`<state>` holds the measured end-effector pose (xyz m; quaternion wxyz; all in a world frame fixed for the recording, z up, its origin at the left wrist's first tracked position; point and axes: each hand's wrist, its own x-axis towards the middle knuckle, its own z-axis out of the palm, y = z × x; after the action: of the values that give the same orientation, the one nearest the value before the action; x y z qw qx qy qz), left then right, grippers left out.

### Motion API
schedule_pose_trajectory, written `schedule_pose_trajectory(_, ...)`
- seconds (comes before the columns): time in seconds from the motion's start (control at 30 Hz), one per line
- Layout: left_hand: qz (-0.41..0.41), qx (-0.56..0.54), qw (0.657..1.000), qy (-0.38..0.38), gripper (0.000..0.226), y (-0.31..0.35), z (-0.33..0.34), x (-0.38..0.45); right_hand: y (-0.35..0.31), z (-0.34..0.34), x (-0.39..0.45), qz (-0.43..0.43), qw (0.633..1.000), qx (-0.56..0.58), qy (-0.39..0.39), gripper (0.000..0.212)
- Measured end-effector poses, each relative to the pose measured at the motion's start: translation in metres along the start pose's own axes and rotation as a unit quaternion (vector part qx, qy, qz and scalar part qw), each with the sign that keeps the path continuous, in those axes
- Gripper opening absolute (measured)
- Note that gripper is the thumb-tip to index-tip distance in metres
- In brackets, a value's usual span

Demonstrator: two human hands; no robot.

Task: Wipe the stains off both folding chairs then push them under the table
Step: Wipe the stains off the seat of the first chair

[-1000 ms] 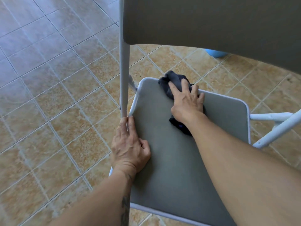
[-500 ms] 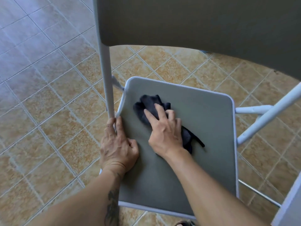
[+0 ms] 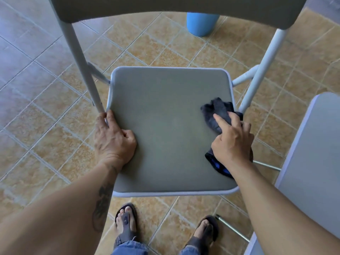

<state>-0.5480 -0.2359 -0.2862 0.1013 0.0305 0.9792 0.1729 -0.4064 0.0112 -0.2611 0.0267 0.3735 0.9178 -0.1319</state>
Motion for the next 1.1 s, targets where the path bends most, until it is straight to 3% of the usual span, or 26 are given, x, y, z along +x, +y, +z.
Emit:
schedule_pose_trajectory(0.13,0.014,0.012,1.0,-0.014,0.073,0.0,-0.001,-0.003,-0.03,0.011,-0.049,-0.046,0.999,0.027,0.004,0.065)
schedule_pose_trajectory(0.37,0.025,0.059,0.996,-0.065,0.074,0.001,-0.009,-0.002,-0.071,0.023,-0.111,-0.166,0.982,0.029,-0.084,0.07)
schedule_pose_trajectory(0.43,0.03,0.055,0.995,-0.083,0.07,0.004,-0.016,-0.002,-0.056,0.018,-0.105,-0.141,0.987,0.032,-0.067,0.067)
schedule_pose_trajectory(0.5,0.06,0.055,0.994,-0.077,0.06,0.007,-0.024,-0.006,-0.04,0.013,-0.101,-0.055,0.997,0.037,-0.036,0.065)
schedule_pose_trajectory(0.6,0.179,0.068,0.977,-0.093,0.066,0.009,-0.023,-0.021,-0.036,0.006,-0.102,0.06,0.998,0.02,-0.021,0.065)
schedule_pose_trajectory(0.77,0.317,0.07,0.93,-0.171,0.074,0.002,-0.014,-0.068,-0.069,0.005,-0.124,0.093,0.994,0.029,-0.046,0.069)
schedule_pose_trajectory(1.0,0.289,0.056,0.926,-0.238,0.069,-0.003,-0.041,-0.082,-0.067,-0.014,-0.151,0.089,0.974,0.163,-0.128,0.062)
schedule_pose_trajectory(1.1,0.265,0.01,0.935,-0.236,0.059,0.017,-0.063,-0.093,-0.056,-0.037,-0.162,0.104,0.961,0.231,-0.113,0.06)
